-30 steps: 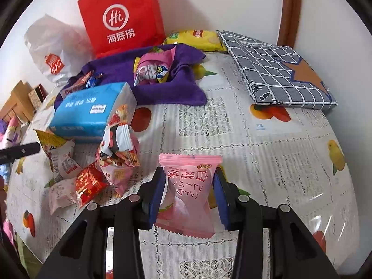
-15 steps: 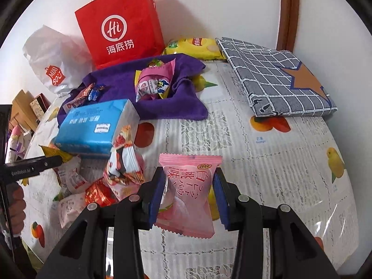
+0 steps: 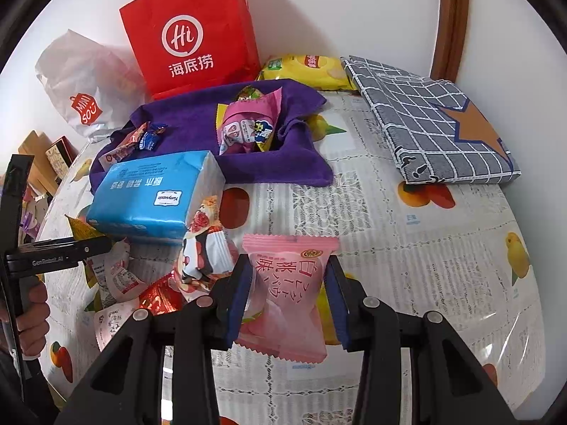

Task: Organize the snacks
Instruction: 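Grasp the yellow chip bag with the left tool while the right tool grasps a pink pastry packet, then carry the yellow chip bag and pink pastry packet with both tools over the purple towel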

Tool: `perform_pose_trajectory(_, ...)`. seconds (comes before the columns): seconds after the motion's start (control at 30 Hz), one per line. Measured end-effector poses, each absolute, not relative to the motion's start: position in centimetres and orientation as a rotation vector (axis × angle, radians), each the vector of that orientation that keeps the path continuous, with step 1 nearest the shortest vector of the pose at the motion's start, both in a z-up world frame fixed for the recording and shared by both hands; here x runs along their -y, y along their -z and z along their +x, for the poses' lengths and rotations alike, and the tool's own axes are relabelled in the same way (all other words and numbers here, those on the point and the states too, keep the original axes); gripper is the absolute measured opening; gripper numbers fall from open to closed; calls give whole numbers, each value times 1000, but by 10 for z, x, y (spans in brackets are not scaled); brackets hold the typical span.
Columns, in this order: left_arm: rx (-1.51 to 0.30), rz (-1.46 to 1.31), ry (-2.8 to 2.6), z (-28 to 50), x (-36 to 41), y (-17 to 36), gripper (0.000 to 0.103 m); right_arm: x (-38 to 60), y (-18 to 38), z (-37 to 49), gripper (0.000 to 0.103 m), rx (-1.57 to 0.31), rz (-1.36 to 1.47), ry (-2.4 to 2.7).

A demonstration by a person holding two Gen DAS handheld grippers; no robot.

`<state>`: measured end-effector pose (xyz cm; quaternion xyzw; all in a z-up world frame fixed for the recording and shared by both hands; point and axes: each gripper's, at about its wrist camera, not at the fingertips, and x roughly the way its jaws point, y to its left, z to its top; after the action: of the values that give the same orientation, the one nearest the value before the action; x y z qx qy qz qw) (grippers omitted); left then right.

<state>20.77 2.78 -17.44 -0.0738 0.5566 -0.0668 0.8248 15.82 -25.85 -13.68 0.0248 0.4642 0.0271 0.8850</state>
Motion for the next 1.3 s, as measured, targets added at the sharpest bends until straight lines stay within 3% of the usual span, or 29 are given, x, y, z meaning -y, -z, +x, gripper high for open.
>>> perform_pose_trajectory(0.3,-1167,-185,162,204,-39,167,46,254,133,155,41,-960,46,-49)
perform_pose_trajectory(0.7,-1117,-172,145,166,-59,139,32,236,116,133,41,-912,78,-106)
perform_pose_trajectory(1.3,-1033,-136,154,119,-50,93,31,215,91,99,41,-847,55,-168)
